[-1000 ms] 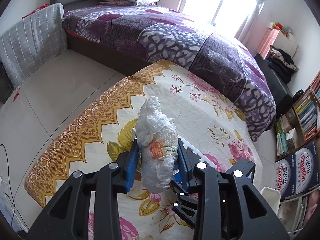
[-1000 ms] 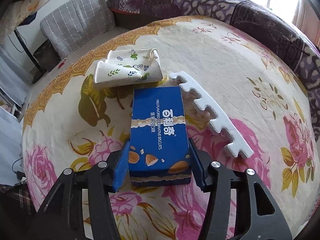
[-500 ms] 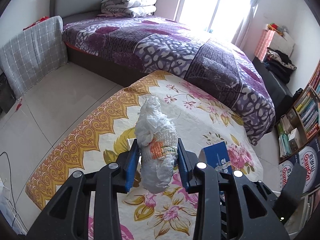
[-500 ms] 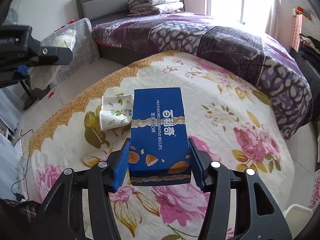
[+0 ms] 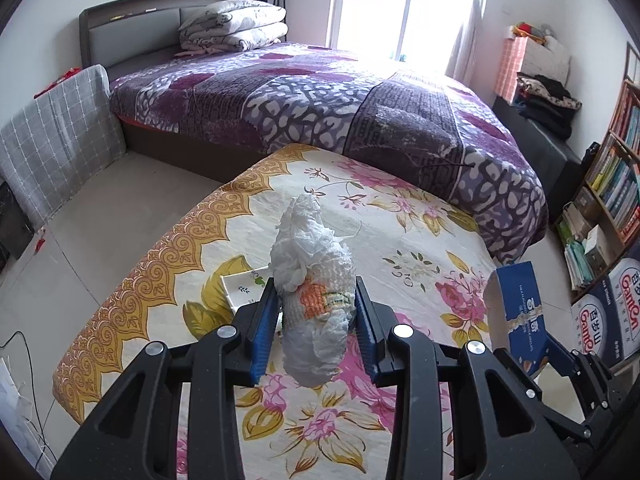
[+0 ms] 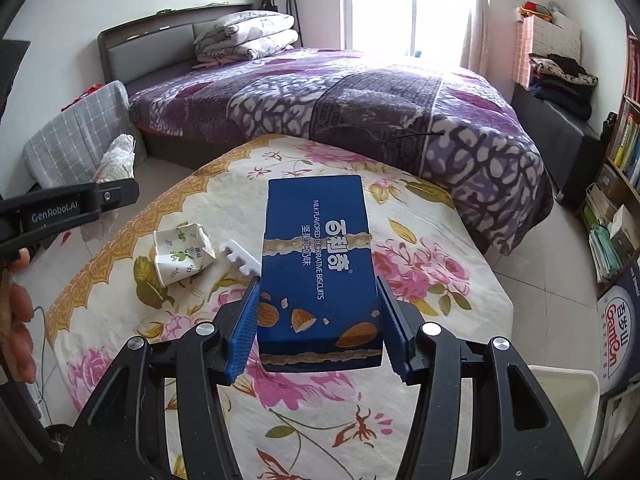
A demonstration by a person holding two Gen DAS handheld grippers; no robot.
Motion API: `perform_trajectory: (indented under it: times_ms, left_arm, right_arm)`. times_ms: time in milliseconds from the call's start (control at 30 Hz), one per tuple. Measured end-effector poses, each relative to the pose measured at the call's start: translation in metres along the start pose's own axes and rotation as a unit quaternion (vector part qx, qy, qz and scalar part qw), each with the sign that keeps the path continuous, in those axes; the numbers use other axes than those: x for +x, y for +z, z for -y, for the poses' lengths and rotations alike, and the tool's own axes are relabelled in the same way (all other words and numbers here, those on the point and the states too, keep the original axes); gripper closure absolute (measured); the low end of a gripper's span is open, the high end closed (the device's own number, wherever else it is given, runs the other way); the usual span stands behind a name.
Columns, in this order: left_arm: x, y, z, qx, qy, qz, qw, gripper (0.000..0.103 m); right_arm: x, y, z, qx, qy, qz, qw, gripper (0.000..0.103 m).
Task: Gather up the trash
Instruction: 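Carry the blue box over the basket while left carries the tissue ball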
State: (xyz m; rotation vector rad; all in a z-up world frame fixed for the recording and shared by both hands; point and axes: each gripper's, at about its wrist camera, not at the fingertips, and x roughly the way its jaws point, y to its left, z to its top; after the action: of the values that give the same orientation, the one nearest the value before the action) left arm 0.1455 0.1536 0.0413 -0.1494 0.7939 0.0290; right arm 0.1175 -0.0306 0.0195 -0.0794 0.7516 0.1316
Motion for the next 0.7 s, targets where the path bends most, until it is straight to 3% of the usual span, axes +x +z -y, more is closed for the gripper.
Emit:
perform_trajectory:
  times_ms: [267, 700]
  left_arm:
    - [0.005, -0.012, 0.042, 0.029, -0.002, 0.004, 0.9996, 0.067]
    - [0.0, -0.02, 0.113, 0.064, -0.046, 0.014, 0.9968, 0.067]
  right_arm:
    - [-0.008, -0.009, 0.039, 0.043, -0.028, 0.005, 0.999, 0.051]
    - [-0.031, -0.015, 0.102, 0.101, -0.083, 0.013, 0.991, 0.051]
